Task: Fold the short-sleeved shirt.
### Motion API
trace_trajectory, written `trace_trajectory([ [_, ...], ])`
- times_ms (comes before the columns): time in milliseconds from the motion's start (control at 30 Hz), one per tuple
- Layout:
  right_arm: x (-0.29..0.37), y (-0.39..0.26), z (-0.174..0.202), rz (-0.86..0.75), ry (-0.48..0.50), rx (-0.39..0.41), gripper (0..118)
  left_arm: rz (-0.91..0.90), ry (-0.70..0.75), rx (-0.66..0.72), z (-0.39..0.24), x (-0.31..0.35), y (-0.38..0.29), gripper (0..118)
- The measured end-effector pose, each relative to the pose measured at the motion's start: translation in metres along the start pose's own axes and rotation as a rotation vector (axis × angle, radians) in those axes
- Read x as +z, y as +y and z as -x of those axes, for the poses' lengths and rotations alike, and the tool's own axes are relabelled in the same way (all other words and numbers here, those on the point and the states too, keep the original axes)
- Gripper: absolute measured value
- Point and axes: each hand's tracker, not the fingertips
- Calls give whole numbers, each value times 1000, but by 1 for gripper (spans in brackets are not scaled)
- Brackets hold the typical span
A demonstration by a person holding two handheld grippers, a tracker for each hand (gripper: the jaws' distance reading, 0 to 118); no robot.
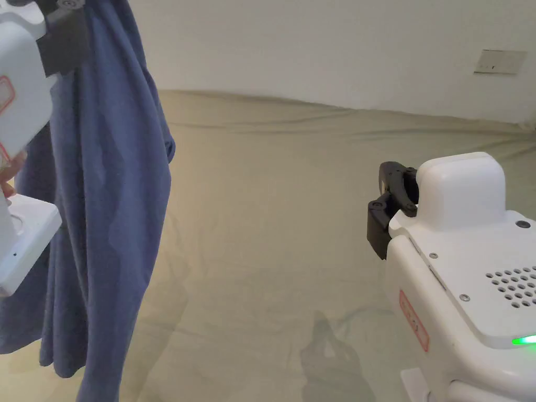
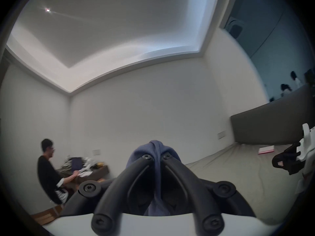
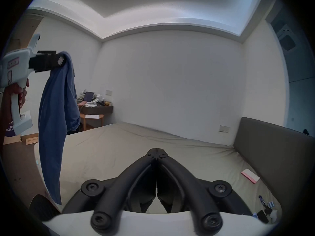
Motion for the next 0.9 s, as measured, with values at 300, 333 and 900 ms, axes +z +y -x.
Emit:
trace_trajectory([
  [300, 23, -22, -75, 54, -203, 6, 1, 167, -280, -45, -132, -108, -45, 2],
  [333, 22, -26, -82, 65, -217, -2, 1, 213, -318, -54, -153, -122, -63, 2],
  [900, -17, -132, -160, 325, -308, -56, 1, 945, -464, -157, -371, -207, -359, 24],
])
